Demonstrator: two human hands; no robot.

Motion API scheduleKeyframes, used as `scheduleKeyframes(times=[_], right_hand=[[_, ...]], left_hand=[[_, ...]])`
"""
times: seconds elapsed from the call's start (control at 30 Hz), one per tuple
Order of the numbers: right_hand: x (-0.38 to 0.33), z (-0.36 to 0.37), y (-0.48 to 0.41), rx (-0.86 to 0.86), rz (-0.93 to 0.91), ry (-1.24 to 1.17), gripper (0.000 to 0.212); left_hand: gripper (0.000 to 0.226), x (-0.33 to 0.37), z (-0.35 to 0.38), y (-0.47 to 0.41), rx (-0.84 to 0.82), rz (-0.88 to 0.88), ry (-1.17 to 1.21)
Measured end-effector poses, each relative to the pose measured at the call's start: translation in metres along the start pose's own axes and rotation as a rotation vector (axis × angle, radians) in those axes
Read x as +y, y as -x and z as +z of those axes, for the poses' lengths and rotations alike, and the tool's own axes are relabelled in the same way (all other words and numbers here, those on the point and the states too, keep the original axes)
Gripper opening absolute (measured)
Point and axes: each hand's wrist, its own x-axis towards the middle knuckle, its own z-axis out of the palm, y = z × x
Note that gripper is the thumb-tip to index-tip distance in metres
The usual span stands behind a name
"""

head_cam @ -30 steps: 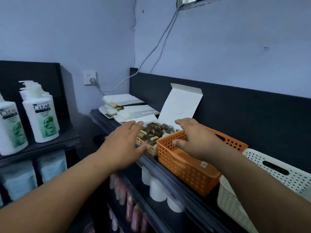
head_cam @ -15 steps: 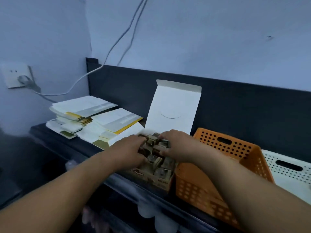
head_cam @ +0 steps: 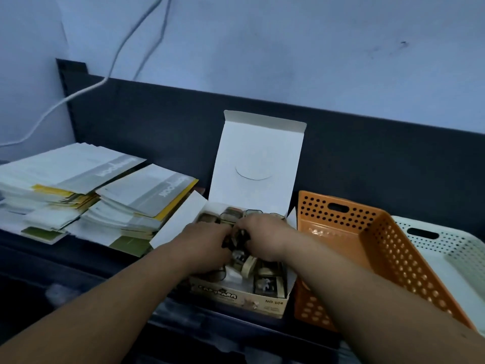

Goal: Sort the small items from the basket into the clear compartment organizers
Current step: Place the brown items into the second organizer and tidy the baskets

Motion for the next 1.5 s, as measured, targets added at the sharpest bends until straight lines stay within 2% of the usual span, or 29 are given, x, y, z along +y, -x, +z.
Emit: scheduleKeyframes(times=[0.1, 0.2, 0.43, 0.53, 0.63, 0.77, 0.97, 1.13, 1.2, 1.33, 1.5], right_hand=[[0.004, -0.001, 0.003, 0.051, 0.033, -0.116, 0.026], [0.015, -0.006, 0.012, 0.151, 0.142, -0.344, 0.023], [0.036, -0.029, 0.057, 0.417, 0.268, -0.875, 0.022], [0.041, -0.032, 0.085, 0.455, 0.261, -1.069, 0.029], [0.046, -0.033, 0.125, 0.456, 0.207, -1.195, 0.042], [0.067, -0.032, 0.188, 0.522, 0.185, -1.236, 0.044], [0.122, -0.012, 0.315, 0.727, 0.318, -1.354, 0.033], [0.169, 0.010, 0.434, 0.861, 0.442, -1.271, 0.029], [0.182, 0.018, 0.476, 0.884, 0.490, -1.250, 0.029], [0.209, 0.033, 0.555, 0.906, 0.555, -1.256, 0.029], [0.247, 0.043, 0.625, 0.928, 0.632, -1.255, 0.043]], left_hand=[[0.027, -0.010, 0.006, -0.007, 0.022, -0.044, 0.113], [0.022, -0.015, 0.002, -0.009, 0.085, -0.063, 0.360], [0.020, 0.012, -0.029, -0.002, 0.232, 0.012, 0.781], [0.030, 0.038, -0.034, 0.009, 0.210, 0.032, 0.992], [0.042, 0.078, -0.033, 0.021, 0.092, 0.103, 1.223], [0.036, 0.141, -0.025, 0.035, -0.019, 0.142, 1.285], [0.017, 0.268, 0.008, 0.065, -0.122, 0.185, 1.311], [0.010, 0.388, 0.046, 0.097, -0.192, 0.195, 1.359], [0.011, 0.428, 0.062, 0.106, -0.244, 0.223, 1.392], [0.028, 0.507, 0.089, 0.125, -0.377, 0.291, 1.430], [0.030, 0.587, 0.105, 0.136, -0.509, 0.278, 1.475]])
